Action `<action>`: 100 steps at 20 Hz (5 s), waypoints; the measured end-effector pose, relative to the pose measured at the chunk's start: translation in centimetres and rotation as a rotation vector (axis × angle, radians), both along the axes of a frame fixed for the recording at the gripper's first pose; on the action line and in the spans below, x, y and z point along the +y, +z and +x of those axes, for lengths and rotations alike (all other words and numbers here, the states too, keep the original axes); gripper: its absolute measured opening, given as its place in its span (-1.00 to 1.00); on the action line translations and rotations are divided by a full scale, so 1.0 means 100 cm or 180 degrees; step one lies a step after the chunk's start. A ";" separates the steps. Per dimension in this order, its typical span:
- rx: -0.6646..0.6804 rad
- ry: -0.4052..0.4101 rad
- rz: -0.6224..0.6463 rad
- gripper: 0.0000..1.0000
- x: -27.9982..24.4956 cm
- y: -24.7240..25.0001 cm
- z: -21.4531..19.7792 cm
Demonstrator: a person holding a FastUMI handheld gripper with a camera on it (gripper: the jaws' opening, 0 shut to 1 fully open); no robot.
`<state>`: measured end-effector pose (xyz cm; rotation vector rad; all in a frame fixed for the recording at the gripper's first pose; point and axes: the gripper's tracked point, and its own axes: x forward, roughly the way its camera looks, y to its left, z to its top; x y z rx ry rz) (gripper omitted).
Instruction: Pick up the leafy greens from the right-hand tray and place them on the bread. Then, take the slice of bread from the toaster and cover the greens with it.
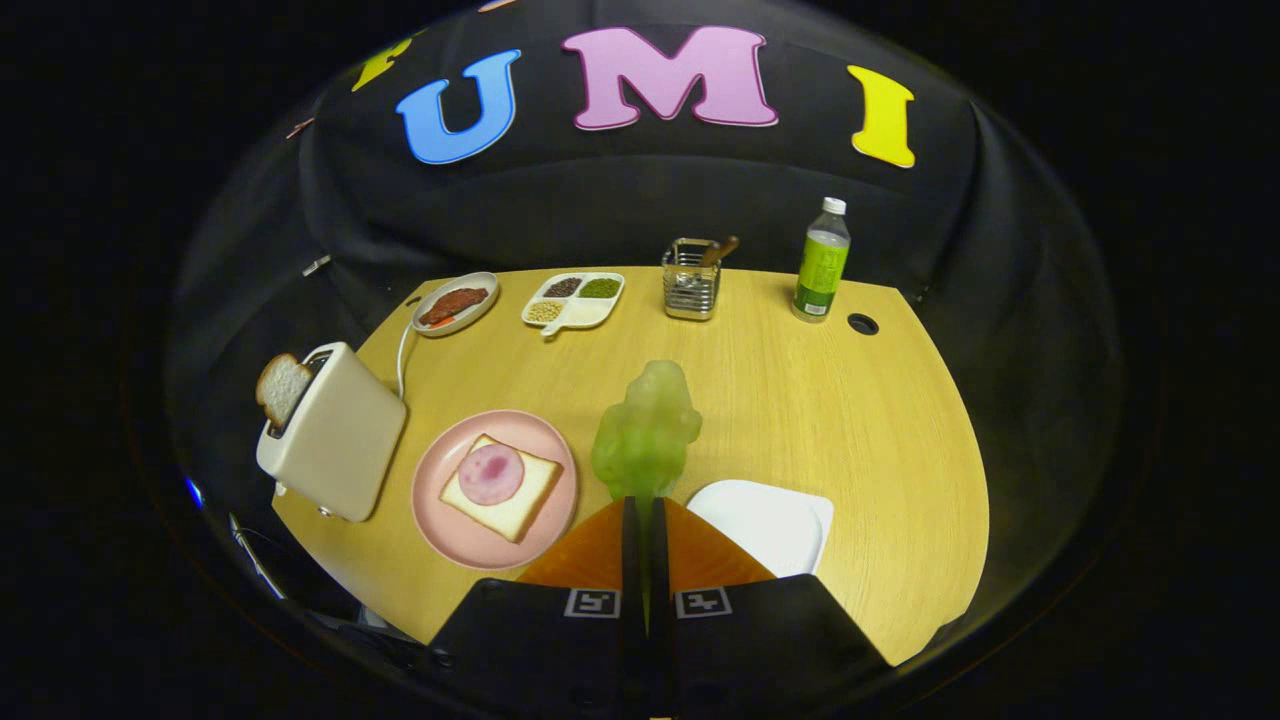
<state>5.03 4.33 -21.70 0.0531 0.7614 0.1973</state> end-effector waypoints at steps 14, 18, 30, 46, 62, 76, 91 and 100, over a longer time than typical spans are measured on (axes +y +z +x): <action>0.0164 0.0630 -0.0005 -0.89 0.127 -0.021 0.007; 0.0187 0.0748 -0.0085 -0.88 0.150 -0.037 0.017; 0.0363 0.0908 -0.0448 -0.57 0.164 -0.080 0.026; -0.0388 0.0999 -0.0025 0.99 0.215 0.049 0.019; -0.0678 0.1844 0.0213 0.99 0.383 0.106 -0.013; -0.0436 0.1908 0.0034 0.96 0.458 0.046 0.001; -0.0345 0.1593 -0.0248 -0.62 0.443 0.019 0.009; -0.0356 0.1555 0.0088 -0.78 0.443 0.049 0.010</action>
